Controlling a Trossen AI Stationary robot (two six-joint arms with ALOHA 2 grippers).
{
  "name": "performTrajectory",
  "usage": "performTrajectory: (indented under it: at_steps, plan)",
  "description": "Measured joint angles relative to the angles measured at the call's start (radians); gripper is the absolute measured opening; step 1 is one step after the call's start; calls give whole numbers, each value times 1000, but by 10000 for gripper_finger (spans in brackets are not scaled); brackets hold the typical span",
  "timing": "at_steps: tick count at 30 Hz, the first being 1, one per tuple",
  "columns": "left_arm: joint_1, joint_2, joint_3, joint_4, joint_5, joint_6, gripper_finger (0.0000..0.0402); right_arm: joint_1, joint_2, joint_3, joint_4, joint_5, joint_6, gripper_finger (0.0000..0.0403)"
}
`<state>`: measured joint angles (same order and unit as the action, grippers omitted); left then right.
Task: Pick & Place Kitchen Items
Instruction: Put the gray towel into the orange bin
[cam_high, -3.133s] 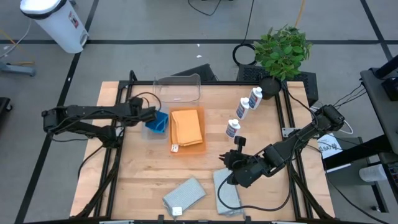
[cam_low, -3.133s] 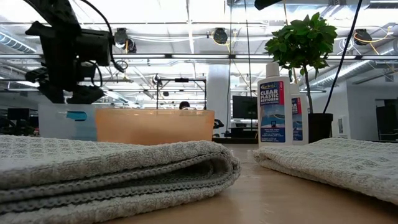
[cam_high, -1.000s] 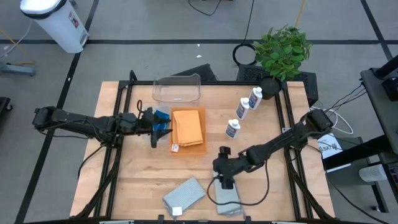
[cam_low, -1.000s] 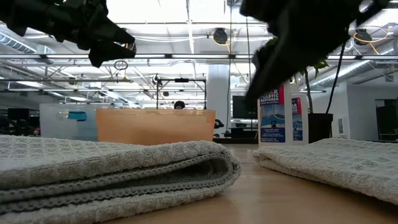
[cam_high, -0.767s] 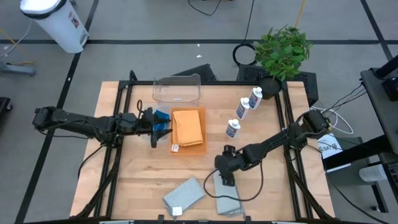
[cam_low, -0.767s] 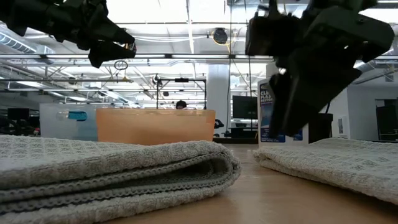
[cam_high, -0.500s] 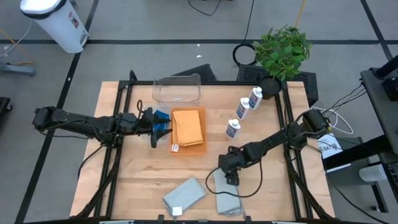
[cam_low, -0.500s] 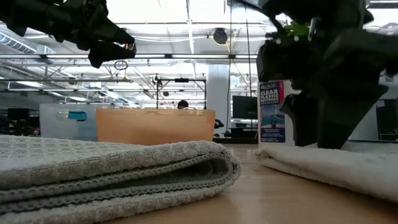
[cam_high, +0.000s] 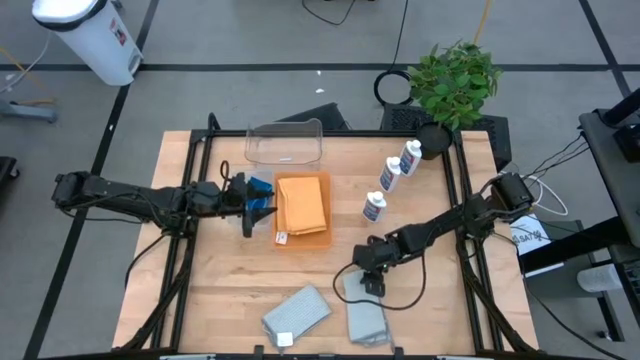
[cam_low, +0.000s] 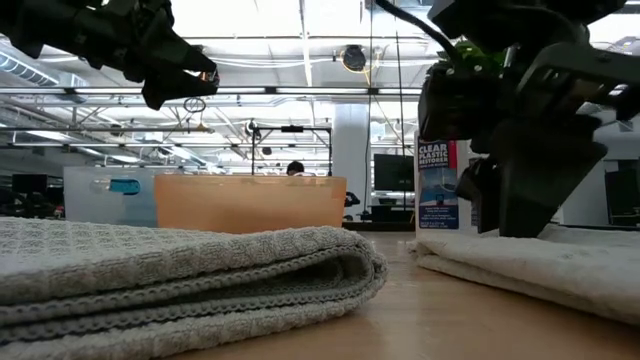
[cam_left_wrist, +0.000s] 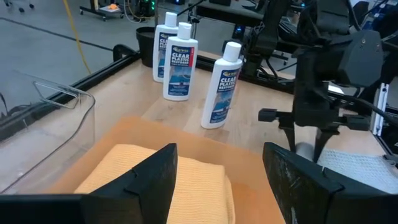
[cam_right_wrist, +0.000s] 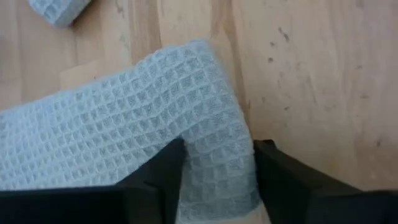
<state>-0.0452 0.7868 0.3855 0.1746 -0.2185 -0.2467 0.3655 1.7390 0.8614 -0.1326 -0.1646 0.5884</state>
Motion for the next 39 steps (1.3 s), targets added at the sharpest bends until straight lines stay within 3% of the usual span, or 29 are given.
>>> performTrajectory:
  at_steps: [8, 12, 17, 27, 34, 39]
  plan:
    - [0, 0, 0, -1, 0, 0, 241, 2, 2, -1, 17, -82, -26, 24]
    - [0, 0, 0, 2, -1, -1, 241, 7, -33, -4, 30, -95, -30, 11]
    - [0, 0, 0, 11, -1, -8, 241, 43, -166, -7, 16, 66, -106, 5]
    - [1, 0, 1, 81, -10, -44, 241, 142, -448, 16, -17, 515, -272, 2]
    - [1, 1, 22, 216, -3, -77, 241, 109, -453, 152, -98, 553, -366, 1]
    - [-1, 33, 115, 109, 106, -65, 241, 86, -395, 204, -145, 639, -391, 1]
